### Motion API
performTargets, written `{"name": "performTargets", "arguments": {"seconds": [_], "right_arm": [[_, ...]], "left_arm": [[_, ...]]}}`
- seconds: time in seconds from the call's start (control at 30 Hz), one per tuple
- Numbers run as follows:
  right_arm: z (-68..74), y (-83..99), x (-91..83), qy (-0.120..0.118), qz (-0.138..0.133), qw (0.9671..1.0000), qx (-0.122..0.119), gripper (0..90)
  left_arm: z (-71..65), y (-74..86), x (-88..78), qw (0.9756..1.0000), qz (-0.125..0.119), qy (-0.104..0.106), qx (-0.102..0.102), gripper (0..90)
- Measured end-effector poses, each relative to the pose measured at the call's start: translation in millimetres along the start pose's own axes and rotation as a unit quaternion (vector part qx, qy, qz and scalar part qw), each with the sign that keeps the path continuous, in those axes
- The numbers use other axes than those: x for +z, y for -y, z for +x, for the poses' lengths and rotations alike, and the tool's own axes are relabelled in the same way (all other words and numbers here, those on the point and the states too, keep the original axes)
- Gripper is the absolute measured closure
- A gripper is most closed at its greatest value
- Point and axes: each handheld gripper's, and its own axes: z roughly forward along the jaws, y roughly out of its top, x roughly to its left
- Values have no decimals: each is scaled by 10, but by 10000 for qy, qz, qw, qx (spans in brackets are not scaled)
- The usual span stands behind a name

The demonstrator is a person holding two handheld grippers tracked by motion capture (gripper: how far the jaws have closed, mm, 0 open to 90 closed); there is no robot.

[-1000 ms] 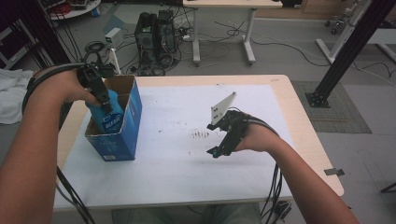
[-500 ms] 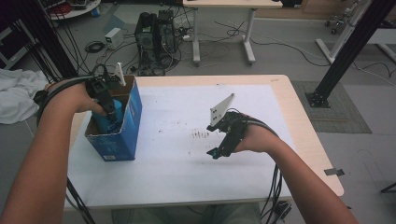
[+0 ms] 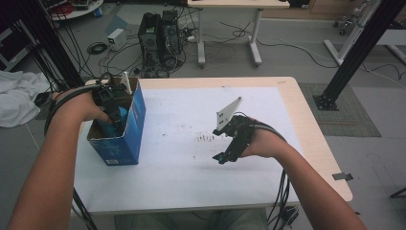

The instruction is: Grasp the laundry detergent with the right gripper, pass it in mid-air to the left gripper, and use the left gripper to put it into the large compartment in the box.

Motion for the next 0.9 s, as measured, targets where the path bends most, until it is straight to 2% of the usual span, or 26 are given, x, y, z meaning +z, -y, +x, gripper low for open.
{"name": "performTargets", "arguments": {"seconds": [0.1, 0.3, 0.33, 0.4, 0.43, 0.57, 0.63, 0.67, 0.73, 0.8, 0.9], "right_arm": [[-1, 3, 2, 6, -7, 10000, -1, 132], [9, 3, 10, 19, 16, 10000, 51, 132], [10, 1, 10, 17, 10, 10000, 57, 132], [8, -1, 12, 14, -9, 10000, 40, 132], [5, -3, 14, 19, -17, 10000, 29, 132], [2, -8, 20, 5, -10, 10000, 37, 132], [3, -10, 21, 7, -11, 10000, 49, 132], [4, -11, 21, 10, -15, 10000, 49, 132], [3, -12, 22, 7, -7, 10000, 14, 132], [11, -14, 20, 13, -26, 10000, 42, 132], [13, -11, 8, 9, -30, 10000, 22, 132]], "left_arm": [[9, -13, 29, 9999, 59, -51, 142, 377], [-9, -6, 55, 9999, -94, -30, 91, 377], [-3, -4, 50, 9998, -78, -25, 153, 377], [-9, 10, 62, 9998, -156, -32, 121, 376], [3, 14, 55, 9997, -107, -29, 214, 374], [6, 38, 66, 9998, -137, -40, 129, 370], [15, 38, 57, 9997, -90, -92, 203, 345], [1, 38, 72, 9997, -139, -119, 140, 322], [3, 32, 47, 9991, -104, -226, 333, 308], [-10, 32, 62, 9995, -157, -150, 250, 307], [-19, 32, 57, 9994, -177, -149, 246, 308]]}}
